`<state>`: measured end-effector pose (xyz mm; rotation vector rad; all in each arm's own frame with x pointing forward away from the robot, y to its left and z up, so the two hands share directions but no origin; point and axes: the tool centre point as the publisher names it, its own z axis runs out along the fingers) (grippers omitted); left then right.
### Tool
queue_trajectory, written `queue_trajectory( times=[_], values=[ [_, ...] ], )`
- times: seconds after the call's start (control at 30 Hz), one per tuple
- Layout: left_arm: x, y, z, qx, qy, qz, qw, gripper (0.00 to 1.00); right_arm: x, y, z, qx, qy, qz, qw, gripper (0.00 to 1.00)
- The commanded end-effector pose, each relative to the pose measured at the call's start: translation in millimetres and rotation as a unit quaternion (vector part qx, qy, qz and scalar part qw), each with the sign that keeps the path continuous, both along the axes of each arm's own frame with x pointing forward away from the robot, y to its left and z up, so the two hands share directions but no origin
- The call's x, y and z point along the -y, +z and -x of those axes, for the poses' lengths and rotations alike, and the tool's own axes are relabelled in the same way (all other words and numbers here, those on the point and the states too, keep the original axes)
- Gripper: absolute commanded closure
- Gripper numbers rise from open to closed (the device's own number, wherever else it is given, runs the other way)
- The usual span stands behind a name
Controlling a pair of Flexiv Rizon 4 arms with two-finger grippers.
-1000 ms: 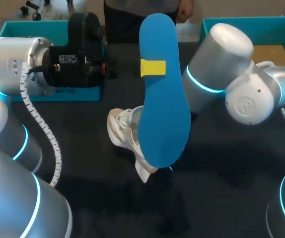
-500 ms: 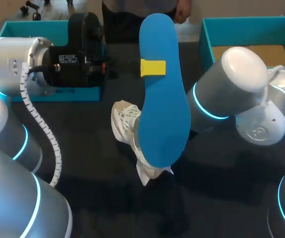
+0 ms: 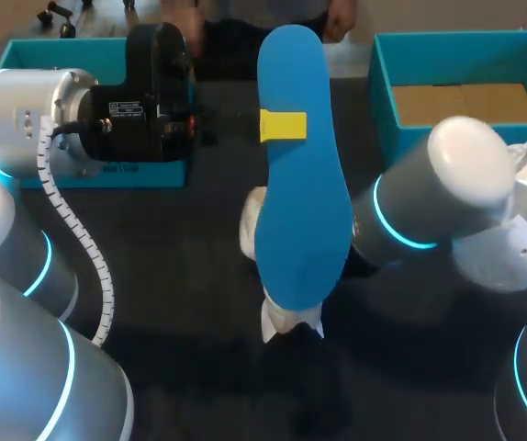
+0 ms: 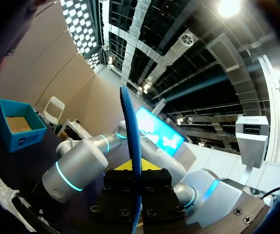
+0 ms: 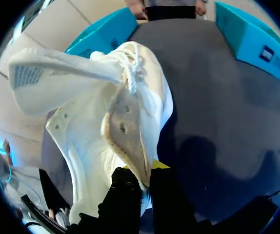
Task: Take the shoe out of the shoebox, open the shoe tongue, remove and reinsert the insole, then place the shoe into the shoebox
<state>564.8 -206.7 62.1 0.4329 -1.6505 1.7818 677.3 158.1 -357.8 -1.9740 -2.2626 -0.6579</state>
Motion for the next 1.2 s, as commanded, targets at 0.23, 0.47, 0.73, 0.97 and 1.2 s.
queue_trajectory(
  times=[0.23,0.47,0.73,0.97,1.2],
  values=[
    [4,2,9.4,-0.002,0.012,0.004,1.0,1.0,-8,3,5.4,0.015,-0.01,0.006,1.0,1.0],
    [4,2,9.4,-0.002,0.012,0.004,1.0,1.0,-8,-10,3.5,0.006,-0.008,-0.003,1.0,1.0],
    [4,2,9.4,-0.002,0.012,0.004,1.0,1.0,-6,-28,0.3,-0.011,-0.012,-0.004,1.0,1.0],
    [4,2,9.4,-0.002,0.012,0.004,1.0,1.0,-6,-41,0.7,-0.019,-0.013,-0.001,1.0,1.0],
    [4,2,9.4,-0.002,0.012,0.004,1.0,1.0,-6,-51,1.4,-0.024,-0.023,0.003,0.999,1.0]
  ],
)
